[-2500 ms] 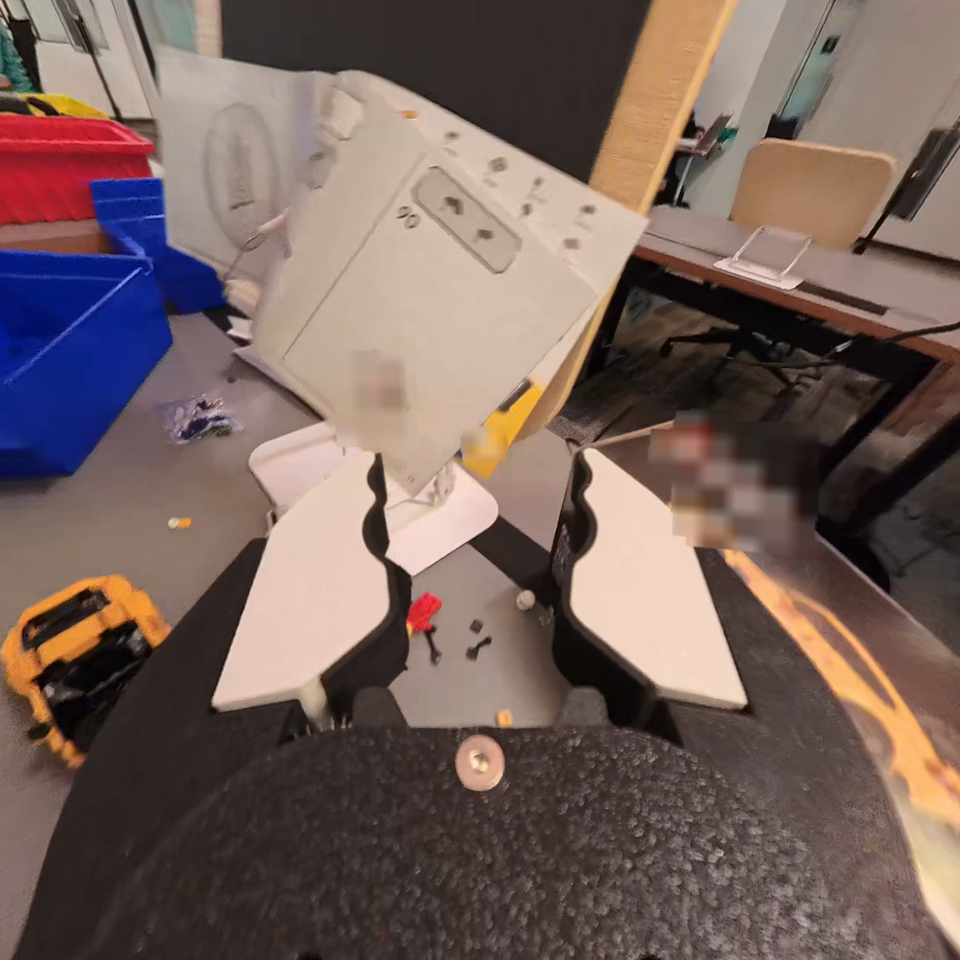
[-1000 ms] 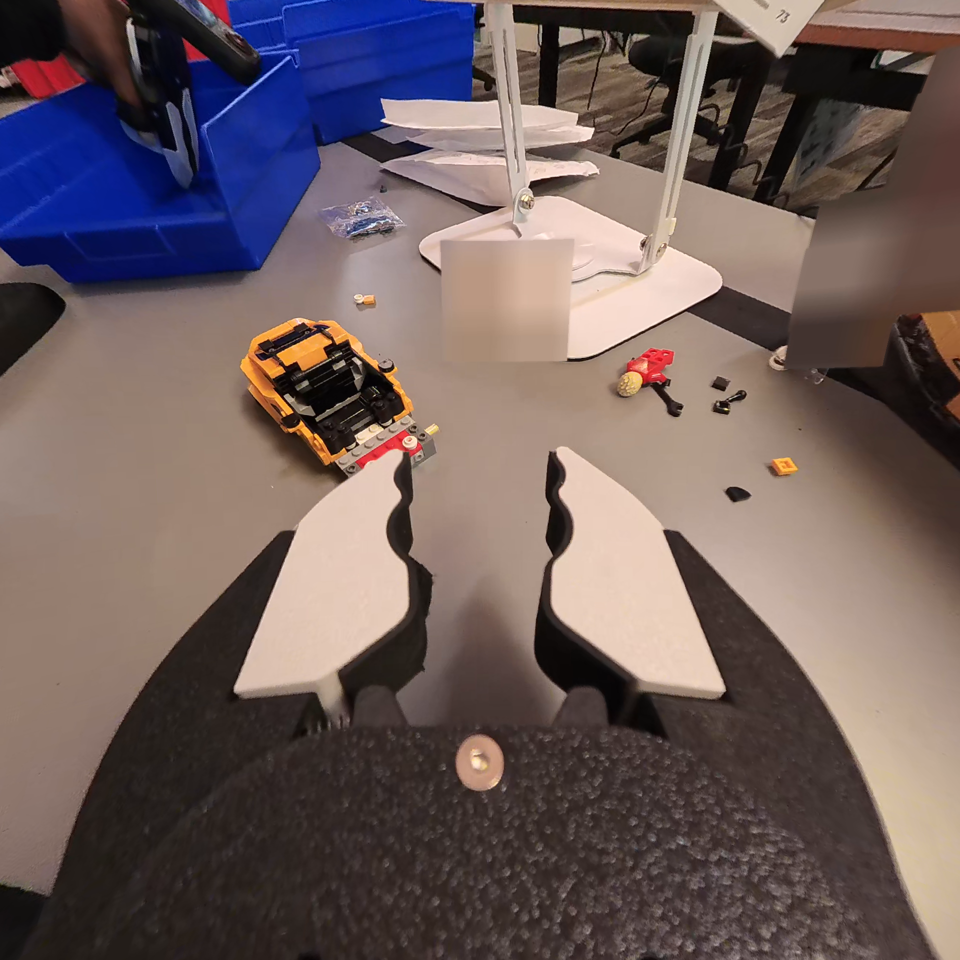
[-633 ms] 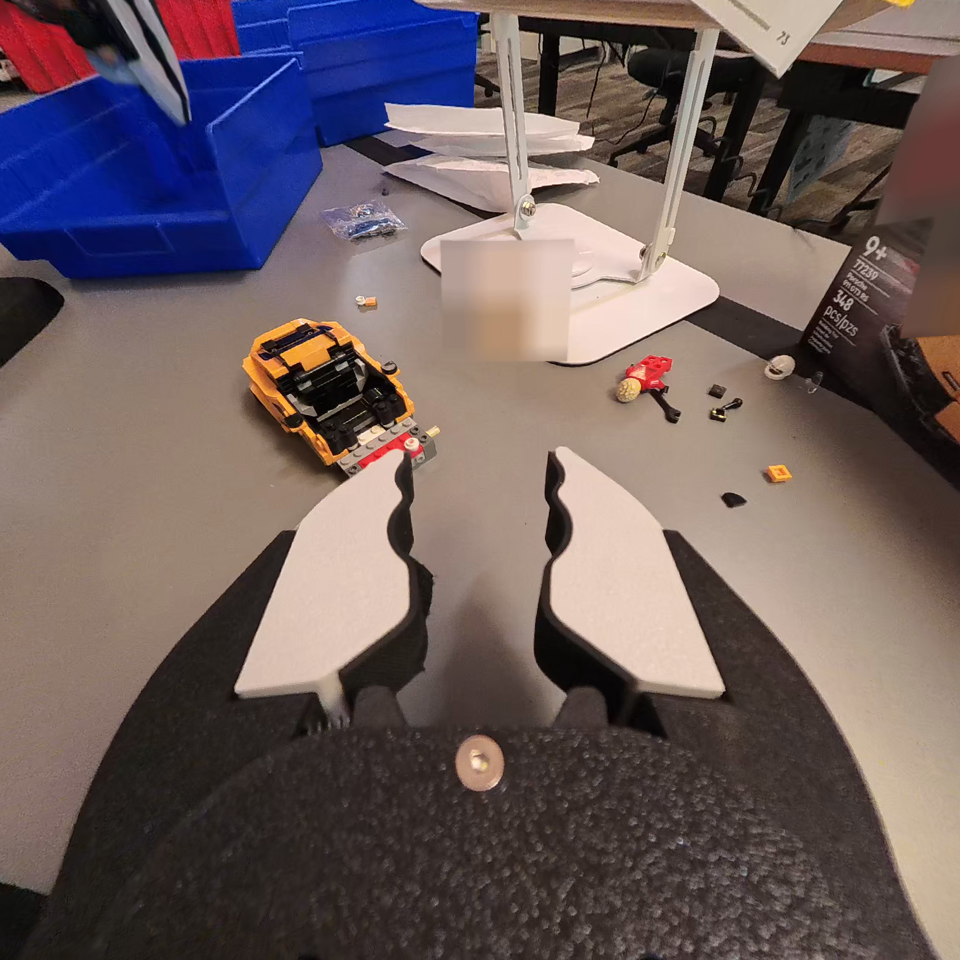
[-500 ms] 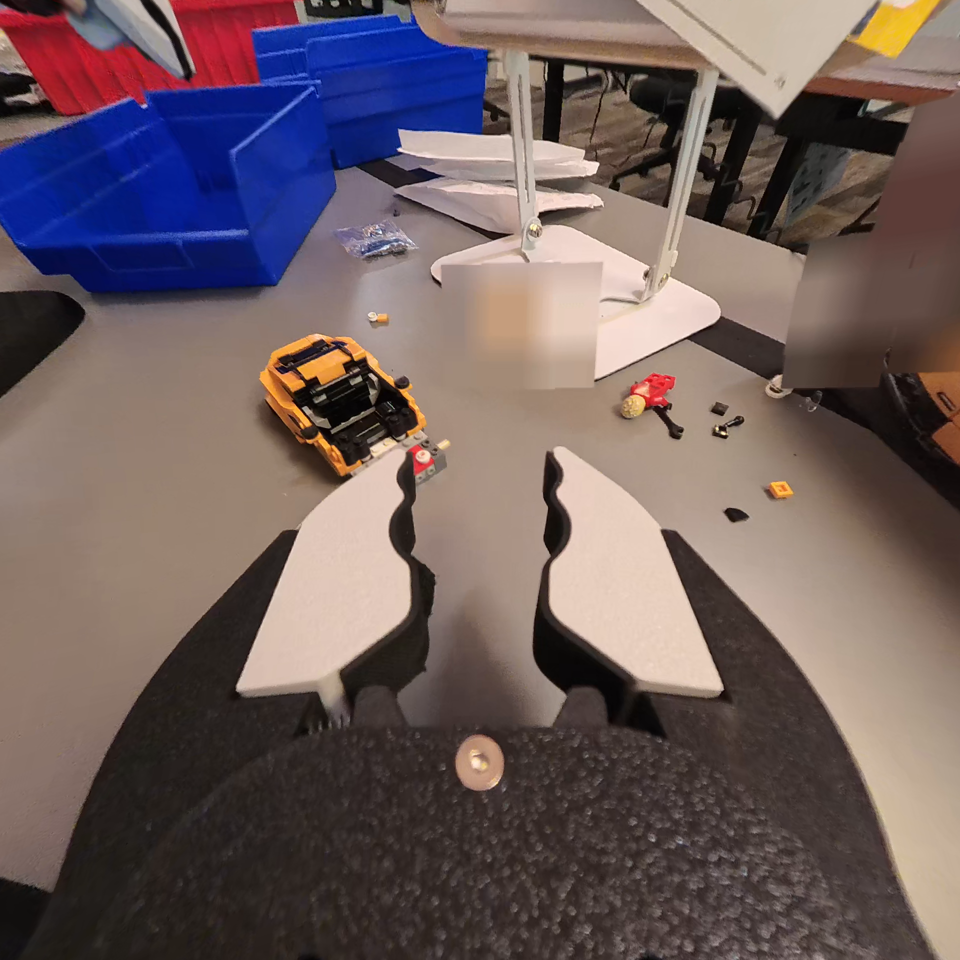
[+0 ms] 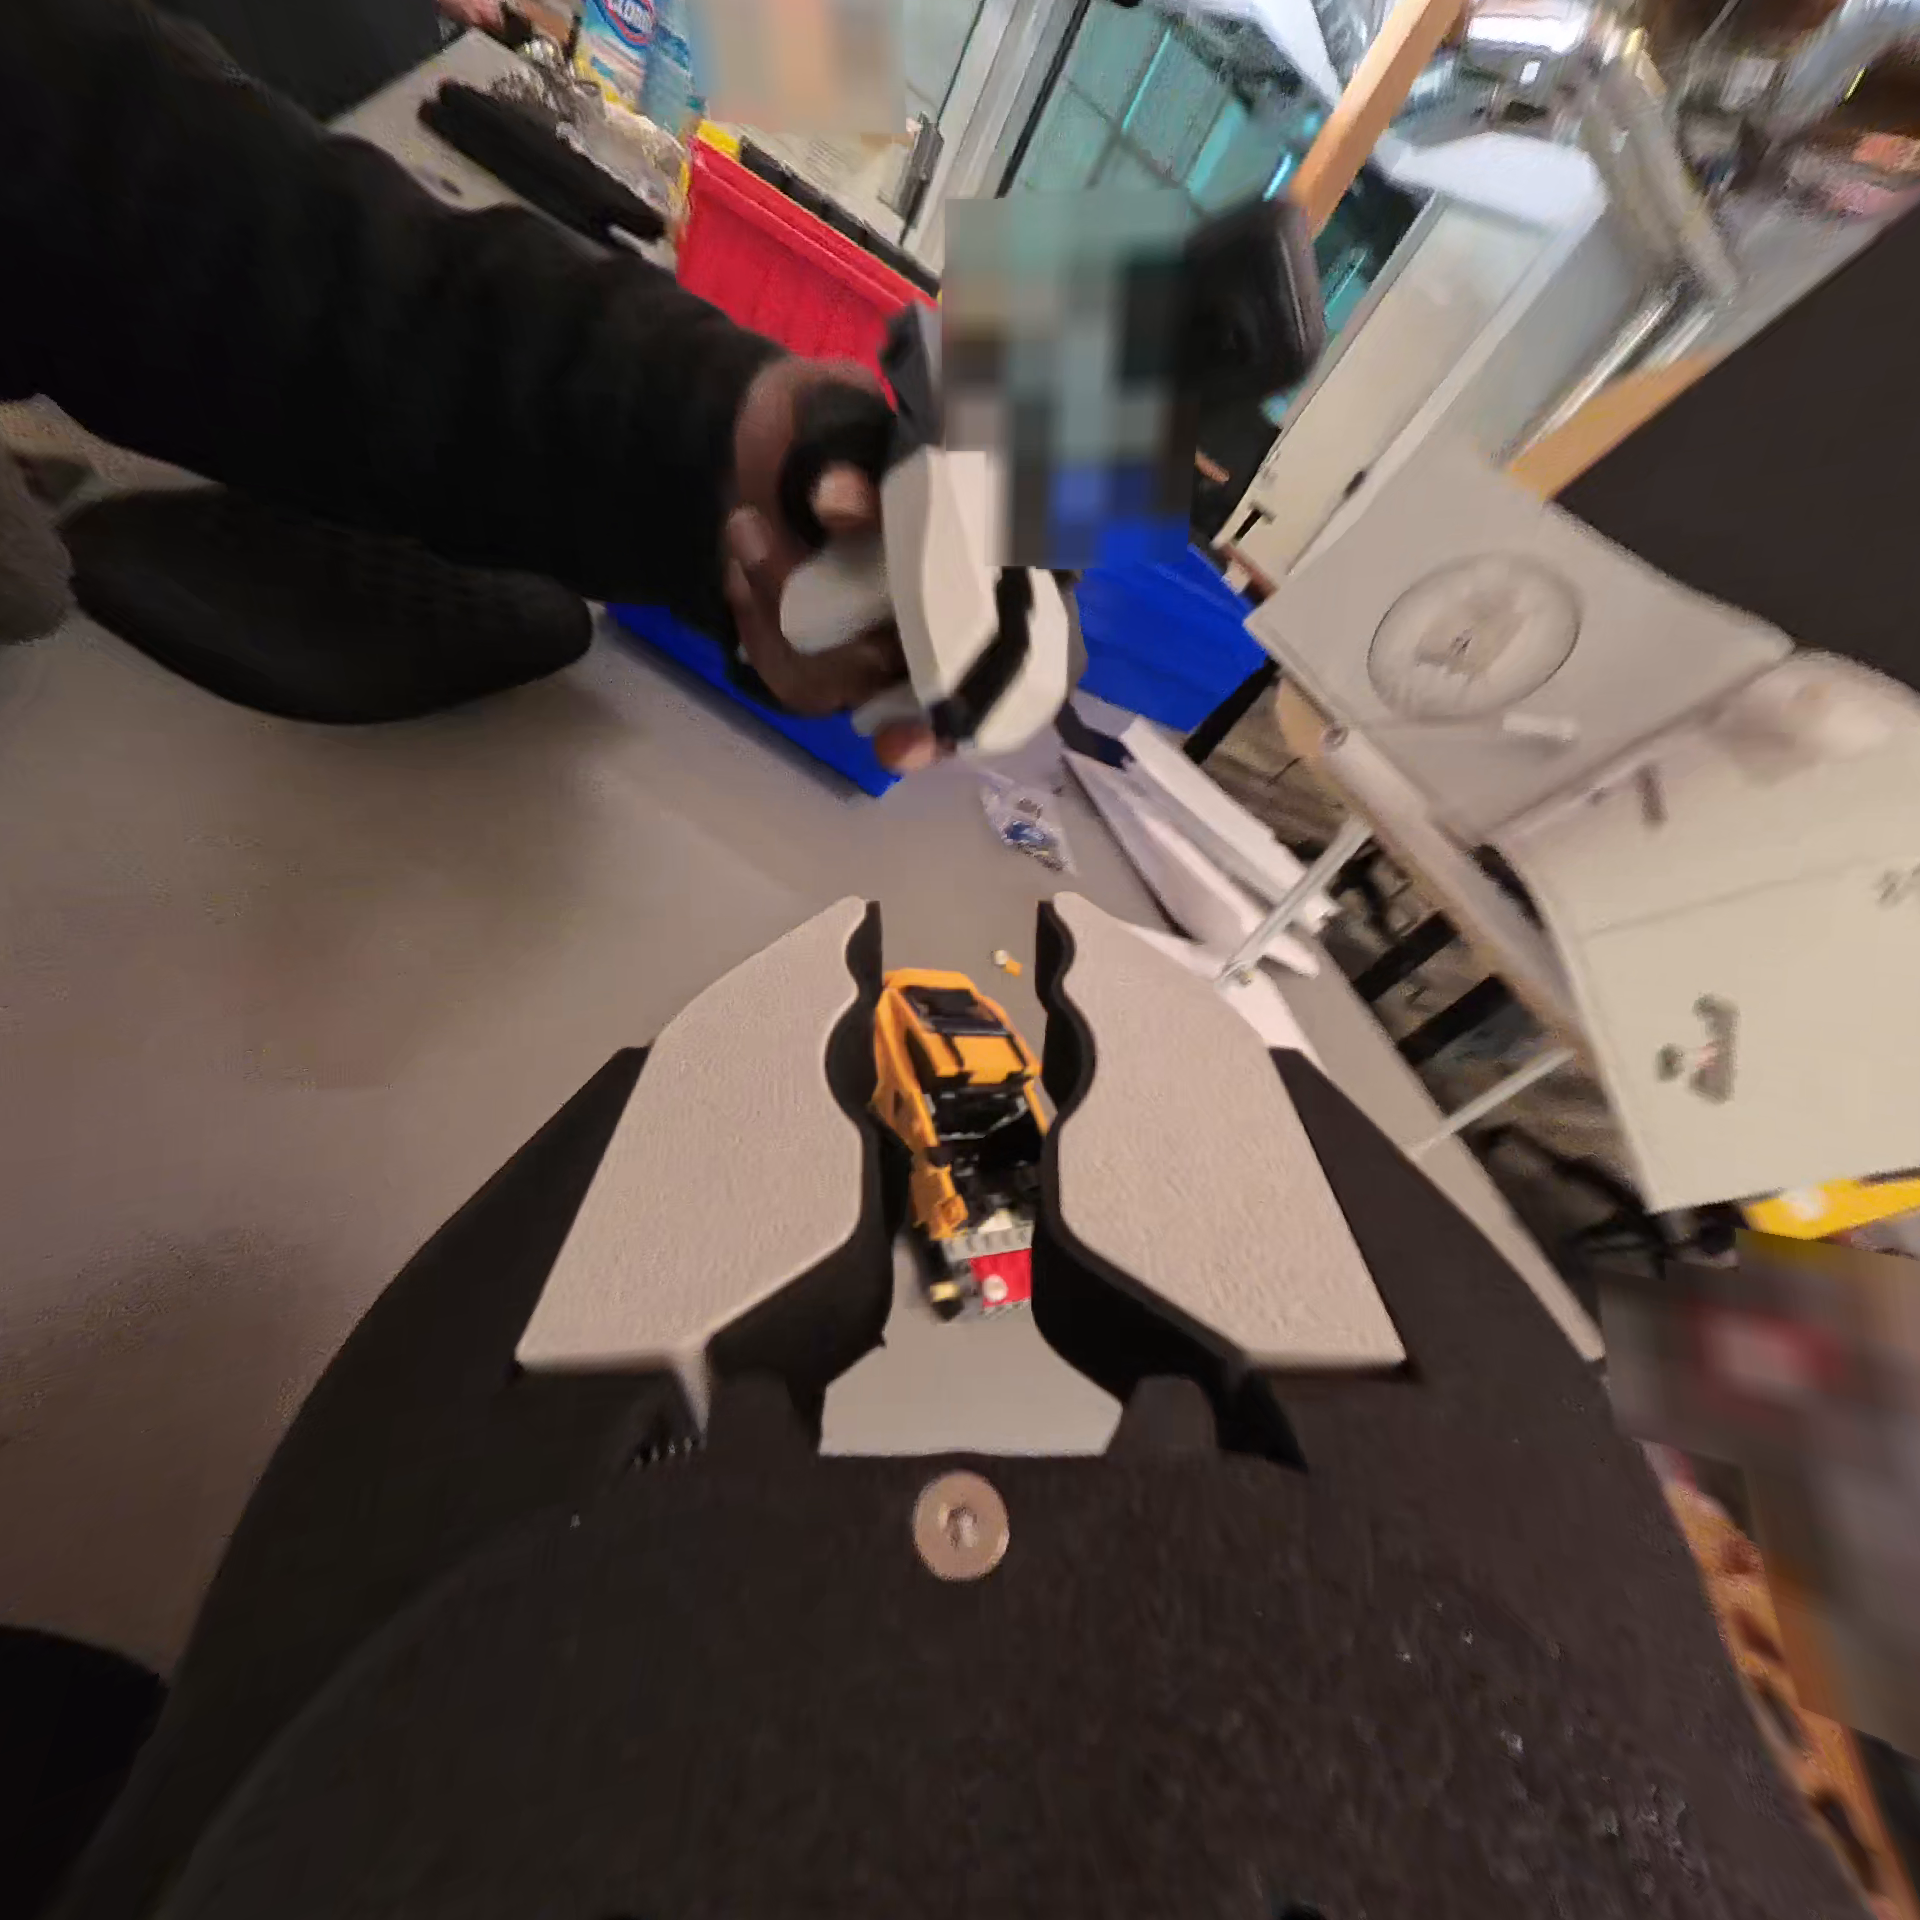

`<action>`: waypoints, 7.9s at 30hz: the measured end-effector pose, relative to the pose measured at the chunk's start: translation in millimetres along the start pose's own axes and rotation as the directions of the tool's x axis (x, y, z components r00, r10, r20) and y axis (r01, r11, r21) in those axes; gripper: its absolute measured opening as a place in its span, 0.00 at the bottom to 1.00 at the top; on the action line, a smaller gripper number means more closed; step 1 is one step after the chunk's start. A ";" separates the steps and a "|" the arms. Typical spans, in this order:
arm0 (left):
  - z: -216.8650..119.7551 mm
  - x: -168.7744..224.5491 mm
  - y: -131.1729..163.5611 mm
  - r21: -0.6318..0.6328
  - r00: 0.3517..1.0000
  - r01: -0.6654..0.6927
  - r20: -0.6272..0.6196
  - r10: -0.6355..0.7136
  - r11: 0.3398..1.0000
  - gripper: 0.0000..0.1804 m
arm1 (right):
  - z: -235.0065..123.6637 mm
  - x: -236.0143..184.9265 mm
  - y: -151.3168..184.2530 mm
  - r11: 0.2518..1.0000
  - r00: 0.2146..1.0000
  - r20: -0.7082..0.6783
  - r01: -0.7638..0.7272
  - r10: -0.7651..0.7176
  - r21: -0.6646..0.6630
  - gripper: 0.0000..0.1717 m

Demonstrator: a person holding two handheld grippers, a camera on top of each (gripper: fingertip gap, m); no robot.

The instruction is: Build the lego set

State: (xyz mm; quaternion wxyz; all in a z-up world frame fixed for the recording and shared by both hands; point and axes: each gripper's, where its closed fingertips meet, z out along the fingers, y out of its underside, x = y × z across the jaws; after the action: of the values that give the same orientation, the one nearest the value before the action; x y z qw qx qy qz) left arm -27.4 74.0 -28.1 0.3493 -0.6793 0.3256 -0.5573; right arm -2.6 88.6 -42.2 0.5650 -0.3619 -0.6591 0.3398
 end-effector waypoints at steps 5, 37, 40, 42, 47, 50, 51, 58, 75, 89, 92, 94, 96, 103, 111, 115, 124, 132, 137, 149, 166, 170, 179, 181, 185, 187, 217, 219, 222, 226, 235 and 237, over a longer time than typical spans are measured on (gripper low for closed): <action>36.9 -2.0 2.6 -0.024 0.994 0.043 -0.097 -0.045 0.999 0.04 | -6.9 -3.6 -7.6 0.992 0.991 -0.031 0.129 -0.130 -0.008 0.13; -36.6 -79.5 32.7 0.025 0.770 -0.281 0.603 0.210 0.959 0.04 | -3.2 188.9 262.8 0.644 0.956 -0.030 -0.219 0.292 -0.733 0.05; -39.7 -86.2 40.4 0.005 0.764 -0.268 0.610 0.209 0.963 0.04 | 6.0 182.1 274.6 0.596 0.934 0.006 -0.222 0.357 -0.772 0.09; -39.9 -88.9 43.8 -0.021 0.755 -0.273 0.616 0.227 0.962 0.04 | 8.3 178.7 277.9 0.580 0.924 0.021 -0.222 0.381 -0.784 0.11; -35.3 -86.4 46.6 -0.025 0.768 -0.276 0.595 0.237 0.961 0.04 | 7.1 172.9 277.4 0.554 0.898 0.031 -0.242 0.438 -0.797 0.19; -34.5 -87.2 47.5 -0.029 0.766 -0.275 0.597 0.238 0.961 0.04 | 5.0 161.8 276.5 0.522 0.867 0.040 -0.261 0.497 -0.812 0.27; -33.8 -87.5 48.4 -0.030 0.768 -0.271 0.595 0.235 0.962 0.04 | 3.6 157.2 277.9 0.507 0.859 0.044 -0.258 0.509 -0.822 0.30; -27.5 -91.9 57.4 -0.059 0.771 -0.248 0.592 0.234 0.967 0.04 | 5.7 160.9 267.2 0.520 0.868 0.018 -0.281 0.497 -0.807 0.38; -87.7 -86.2 17.5 -0.152 0.429 -0.409 0.838 0.337 0.900 0.00 | -5.3 133.6 62.0 0.949 0.859 -0.414 -0.313 0.302 0.041 0.00; -251.9 -43.4 162.3 -0.384 0.185 0.417 0.923 0.337 0.824 0.26 | -7.3 77.0 72.0 0.924 0.878 -0.298 -0.379 0.374 0.044 0.00; -271.0 -47.6 192.0 -0.465 0.096 0.519 0.865 0.492 0.717 0.17 | -2.8 68.1 72.3 0.933 0.896 -0.273 -0.360 0.350 0.016 0.00; -276.6 -47.4 198.1 -0.457 0.068 0.513 0.865 0.496 0.727 0.17 | -1.2 64.0 72.2 0.938 0.904 -0.263 -0.348 0.336 0.003 0.00; -286.1 -39.5 205.1 -0.420 0.055 0.523 0.885 0.462 0.742 0.17 | -1.6 62.6 71.7 0.939 0.906 -0.260 -0.345 0.333 0.001 0.00; -335.3 -6.3 233.6 -0.334 -0.007 0.564 0.912 0.409 0.755 0.18 | -24.7 95.9 75.8 0.914 0.811 -0.433 -0.396 0.395 0.092 0.00; -373.7 4.4 244.7 -0.253 -0.120 0.578 0.914 0.387 0.776 0.20 | -56.8 126.3 98.1 0.877 0.644 -0.633 -0.466 0.430 0.121 0.00; -350.2 12.8 220.9 -0.221 -0.038 0.444 0.964 0.265 0.868 0.23 | -59.2 127.6 101.2 0.875 0.632 -0.648 -0.470 0.425 0.116 0.00; -425.6 44.3 20.3 -0.018 -0.121 -0.216 0.993 -0.008 0.976 0.10 | -55.2 125.9 105.0 0.876 0.643 -0.637 -0.470 0.426 0.111 0.00; -592.7 -82.0 -7.2 0.015 -0.293 0.100 0.956 0.015 0.995 0.18 | -66.1 137.0 105.4 0.906 0.613 -0.700 -0.408 0.365 0.115 0.00; -645.8 -166.9 28.2 -0.023 -0.300 0.380 0.943 0.147 0.925 0.23 | -99.2 157.6 91.8 0.918 0.519 -0.790 -0.374 0.328 0.135 0.00; -676.1 -264.7 96.2 0.066 -0.219 0.650 0.970 0.103 0.757 0.19 | -86.0 144.9 130.9 0.881 0.471 -0.840 -0.473 0.270 0.018 0.00; -671.1 -125.4 -32.7 -0.198 -0.377 0.191 0.889 0.258 0.962 0.01 | -68.5 144.5 120.0 0.882 0.512 -0.784 -0.462 0.352 0.094 0.00; -603.1 -88.7 -59.3 -0.368 -0.368 0.053 0.857 0.361 0.928 0.01 | -62.8 142.8 110.4 0.887 0.545 -0.754 -0.448 0.367 0.108 0.00; -362.5 -38.8 -65.5 -0.701 -0.325 -0.171 0.703 0.633 0.692 0.01 | -13.0 131.8 61.5 0.887 0.709 -0.547 -0.435 0.445 0.157 0.04; -306.3 -37.0 -57.9 -0.718 -0.285 -0.228 0.695 0.660 0.657 0.01 | -1.1 126.7 43.0 0.887 0.750 -0.479 -0.426 0.456 0.179 0.06; -208.0 -42.0 -35.1 -0.728 -0.213 -0.321 0.679 0.703 0.606 0.01 | 20.7 109.3 9.2 0.855 0.797 -0.310 -0.470 0.518 0.220 0.15; -169.8 -48.5 -23.4 -0.746 -0.213 -0.340 0.654 0.726 0.572 0.01 | 28.5 98.6 -1.7 0.817 0.792 -0.212 -0.529 0.573 0.230 0.20; -102.2 -30.9 -6.7 0.258 0.639 -0.559 0.740 0.211 0.788 0.23 | 37.7 53.0 14.9 0.443 0.478 0.368 -0.878 0.798 0.178 0.00; -113.0 -46.3 -0.7 0.410 0.768 -0.408 0.637 0.065 0.816 0.24 | 34.2 48.4 3.5 0.436 0.476 0.437 -0.879 0.763 0.195 0.00; -104.6 -40.1 0.2 0.565 0.917 -0.238 0.399 -0.009 0.790 0.24 | 35.1 34.5 -6.5 0.485 0.510 0.482 -0.854 0.712 0.188 0.00; -73.2 -19.1 8.8 0.498 0.956 -0.228 0.278 0.095 0.837 0.13 | 39.8 12.7 -14.5 0.542 0.531 0.532 -0.827 0.660 0.153 0.00; -77.1 -32.8 21.8 0.267 0.872 -0.283 0.472 0.130 0.921 0.04 | 53.5 13.8 19.5 0.714 0.695 0.335 -0.695 0.636 0.084 0.06; -80.3 -36.3 29.8 0.164 0.837 -0.299 0.518 0.176 0.940 0.04 | 52.3 26.2 22.8 0.769 0.757 0.245 -0.636 0.606 0.064 0.15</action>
State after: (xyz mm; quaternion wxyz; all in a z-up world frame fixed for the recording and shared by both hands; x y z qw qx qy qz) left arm -114.0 79.1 -61.5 0.5666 -0.7064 0.2381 -0.3510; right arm -54.9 120.7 -55.6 0.3715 -0.4808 -0.5308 0.5908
